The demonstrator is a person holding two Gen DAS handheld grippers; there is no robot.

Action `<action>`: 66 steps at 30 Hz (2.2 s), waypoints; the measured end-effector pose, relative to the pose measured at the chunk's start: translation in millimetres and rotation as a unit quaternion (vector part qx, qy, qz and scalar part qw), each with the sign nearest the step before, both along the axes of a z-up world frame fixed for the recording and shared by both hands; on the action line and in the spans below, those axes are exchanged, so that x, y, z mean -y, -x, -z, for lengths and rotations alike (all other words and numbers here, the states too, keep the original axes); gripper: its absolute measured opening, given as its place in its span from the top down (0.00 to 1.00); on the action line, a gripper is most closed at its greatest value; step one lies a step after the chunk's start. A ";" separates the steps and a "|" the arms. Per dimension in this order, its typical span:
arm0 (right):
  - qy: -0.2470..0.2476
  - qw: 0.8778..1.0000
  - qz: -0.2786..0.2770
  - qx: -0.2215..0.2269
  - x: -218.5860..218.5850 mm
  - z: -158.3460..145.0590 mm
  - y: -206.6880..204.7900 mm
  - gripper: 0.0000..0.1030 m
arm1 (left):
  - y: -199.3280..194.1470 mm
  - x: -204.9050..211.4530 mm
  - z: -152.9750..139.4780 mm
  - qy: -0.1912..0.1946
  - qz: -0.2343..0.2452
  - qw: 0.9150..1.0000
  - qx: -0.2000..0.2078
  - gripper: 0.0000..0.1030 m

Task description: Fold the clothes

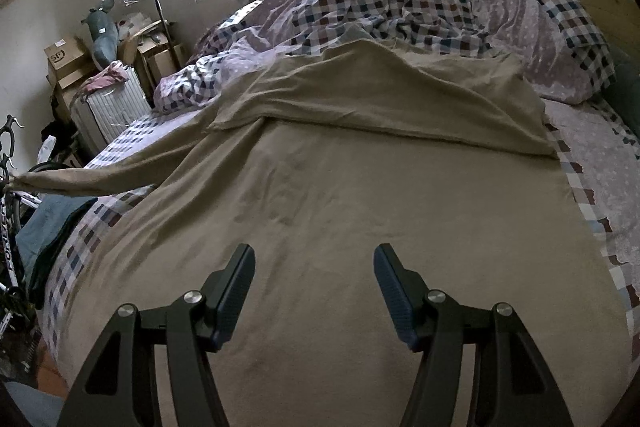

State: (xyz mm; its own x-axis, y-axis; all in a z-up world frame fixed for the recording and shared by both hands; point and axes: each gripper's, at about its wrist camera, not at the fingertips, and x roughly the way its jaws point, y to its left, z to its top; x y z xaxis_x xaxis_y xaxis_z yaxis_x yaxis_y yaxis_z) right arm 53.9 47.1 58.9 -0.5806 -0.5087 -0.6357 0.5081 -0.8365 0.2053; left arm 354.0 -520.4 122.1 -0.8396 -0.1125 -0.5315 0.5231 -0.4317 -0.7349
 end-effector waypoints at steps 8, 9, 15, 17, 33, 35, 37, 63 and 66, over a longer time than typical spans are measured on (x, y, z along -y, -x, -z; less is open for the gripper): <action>0.009 1.000 0.003 -0.004 -7.6 -5.9 0.9 0.36 | 3.3 6.6 75.6 0.003 0.037 0.978 0.204 0.96; 0.010 1.000 0.004 -0.002 -8.0 -5.6 1.4 0.36 | 2.2 4.4 75.5 0.016 0.043 0.979 0.200 0.96; 0.012 1.000 0.004 0.001 -7.8 -5.1 2.2 0.36 | -17.3 15.2 77.5 0.011 0.019 0.988 0.151 0.62; 0.010 1.000 0.003 0.000 -7.0 -4.6 1.8 0.36 | -23.8 22.4 78.3 0.005 0.005 0.992 0.129 0.43; -0.004 1.000 0.000 0.007 -0.8 5.1 2.0 0.36 | 26.6 50.6 89.7 0.088 0.050 0.984 0.144 0.43; -0.004 1.000 0.001 0.008 -0.6 5.8 2.6 0.36 | 28.2 53.0 90.0 0.095 0.058 0.983 0.143 0.43; -0.004 1.000 0.001 0.008 -0.3 6.4 3.1 0.36 | 27.2 55.4 90.4 0.098 0.063 0.984 0.135 0.43; -0.011 1.000 -0.021 -0.013 12.1 7.1 -6.3 0.36 | 13.8 70.1 107.2 0.028 0.114 0.993 0.013 0.43; -0.010 1.000 -0.021 -0.014 11.6 6.8 -6.3 0.36 | 21.6 75.1 107.0 0.041 0.113 0.992 0.024 0.46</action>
State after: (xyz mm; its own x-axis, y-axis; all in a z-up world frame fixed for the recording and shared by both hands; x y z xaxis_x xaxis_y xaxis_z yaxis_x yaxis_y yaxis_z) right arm 60.3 35.4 52.1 -0.5770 -0.5193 -0.6304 0.5474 -0.8187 0.1734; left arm 332.4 -595.5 15.1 -0.8221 0.0316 -0.5685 0.4393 -0.5999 -0.6686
